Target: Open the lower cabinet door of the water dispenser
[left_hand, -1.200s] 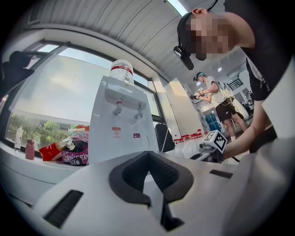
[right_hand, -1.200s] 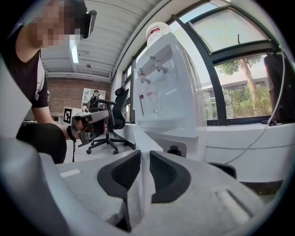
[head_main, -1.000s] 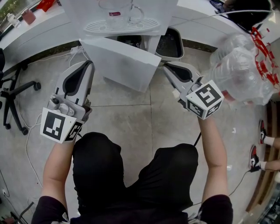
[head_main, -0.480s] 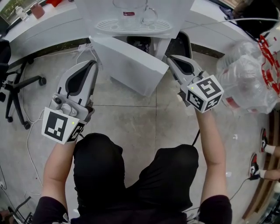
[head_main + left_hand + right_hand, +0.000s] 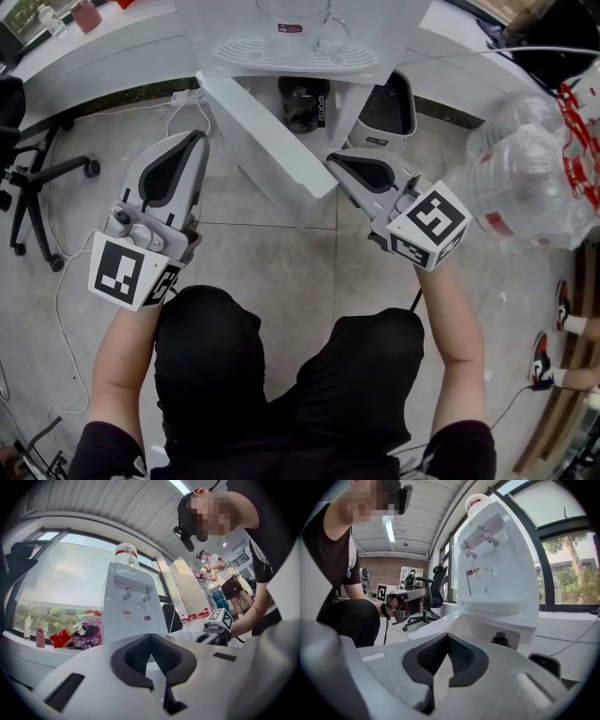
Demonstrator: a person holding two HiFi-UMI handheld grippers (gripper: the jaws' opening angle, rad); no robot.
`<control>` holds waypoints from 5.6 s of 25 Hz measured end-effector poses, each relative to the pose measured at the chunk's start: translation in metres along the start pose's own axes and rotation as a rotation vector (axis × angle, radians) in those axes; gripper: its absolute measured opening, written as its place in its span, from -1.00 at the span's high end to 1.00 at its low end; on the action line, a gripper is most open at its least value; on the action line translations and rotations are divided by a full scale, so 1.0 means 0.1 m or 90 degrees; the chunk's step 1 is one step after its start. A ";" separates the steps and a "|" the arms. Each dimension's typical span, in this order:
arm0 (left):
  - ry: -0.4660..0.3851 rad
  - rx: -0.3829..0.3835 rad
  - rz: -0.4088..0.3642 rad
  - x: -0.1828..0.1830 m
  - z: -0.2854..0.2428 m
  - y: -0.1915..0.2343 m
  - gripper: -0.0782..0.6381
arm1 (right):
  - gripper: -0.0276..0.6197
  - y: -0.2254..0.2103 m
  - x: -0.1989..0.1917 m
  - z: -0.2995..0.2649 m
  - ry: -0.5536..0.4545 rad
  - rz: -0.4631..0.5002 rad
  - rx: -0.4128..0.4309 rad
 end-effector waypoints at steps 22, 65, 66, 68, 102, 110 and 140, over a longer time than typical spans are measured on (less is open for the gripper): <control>0.014 0.057 -0.018 0.03 0.44 0.28 0.76 | 0.90 1.21 0.06 -0.70 0.039 0.063 0.209; 0.065 0.070 0.007 0.58 -0.22 0.93 0.76 | 0.90 -0.09 0.98 -0.52 -0.040 -0.007 -0.078; 0.069 0.061 0.012 0.66 -0.27 0.91 0.76 | 0.90 -0.11 1.09 -0.47 -0.054 0.005 -0.079; 0.076 0.046 0.023 0.81 -0.36 0.88 0.76 | 0.90 -0.14 1.25 -0.37 -0.060 0.003 -0.089; 0.105 0.008 0.117 3.71 -1.06 0.64 0.76 | 0.90 -0.54 4.00 1.15 0.008 -0.166 -0.312; 0.083 0.003 0.114 4.40 -1.20 0.62 0.76 | 0.90 -0.53 4.64 1.47 -0.020 -0.177 -0.348; -0.008 0.028 0.008 6.53 -0.99 1.04 0.76 | 0.90 -0.59 6.44 2.66 -0.146 -0.100 -0.437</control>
Point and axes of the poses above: the fingertips, and each gripper's own axes: z backward along the fingers, y to its left, x out of its top, the point moved 2 cm from there along z, backward along the fingers, and after that the axes turned 6 degrees about -x, right-handed, at the moved point
